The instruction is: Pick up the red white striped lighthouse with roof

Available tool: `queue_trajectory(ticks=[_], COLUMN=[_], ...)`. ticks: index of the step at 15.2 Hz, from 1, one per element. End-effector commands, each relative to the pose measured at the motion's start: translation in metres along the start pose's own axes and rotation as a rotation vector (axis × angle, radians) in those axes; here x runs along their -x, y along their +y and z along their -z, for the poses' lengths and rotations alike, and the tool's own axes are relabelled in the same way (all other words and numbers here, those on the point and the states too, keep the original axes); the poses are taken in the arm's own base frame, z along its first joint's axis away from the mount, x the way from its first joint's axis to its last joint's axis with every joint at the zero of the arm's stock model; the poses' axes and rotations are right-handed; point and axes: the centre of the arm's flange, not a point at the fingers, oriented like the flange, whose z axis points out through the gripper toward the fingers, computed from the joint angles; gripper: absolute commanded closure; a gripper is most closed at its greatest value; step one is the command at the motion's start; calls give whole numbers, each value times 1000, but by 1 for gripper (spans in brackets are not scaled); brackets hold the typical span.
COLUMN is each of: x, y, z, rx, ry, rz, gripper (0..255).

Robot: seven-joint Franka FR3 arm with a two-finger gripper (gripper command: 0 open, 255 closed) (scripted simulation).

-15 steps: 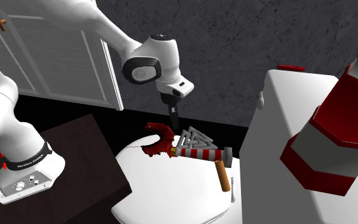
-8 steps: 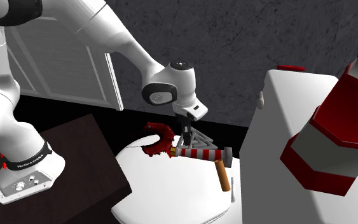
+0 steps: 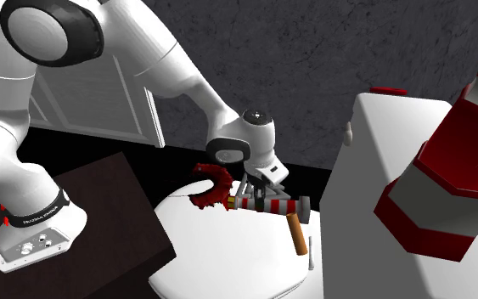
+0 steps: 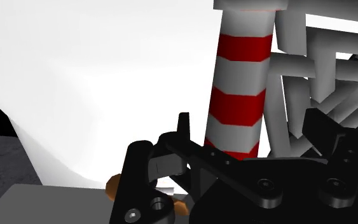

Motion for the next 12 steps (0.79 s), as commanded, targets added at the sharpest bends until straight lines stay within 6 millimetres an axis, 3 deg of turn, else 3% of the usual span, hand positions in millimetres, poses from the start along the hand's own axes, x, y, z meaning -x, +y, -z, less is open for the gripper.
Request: queue_trajectory(ticks=[1, 4, 6, 7, 12], x=[1, 3, 3, 3, 3], y=[1, 2, 2, 2, 2], z=[-9, -28, -28, -29, -28], rx=[0, 0, 0, 0, 0], ry=[0, 0, 0, 0, 0], rz=[-1, -1, -1, -1, -1], gripper=[0, 0, 0, 255, 255])
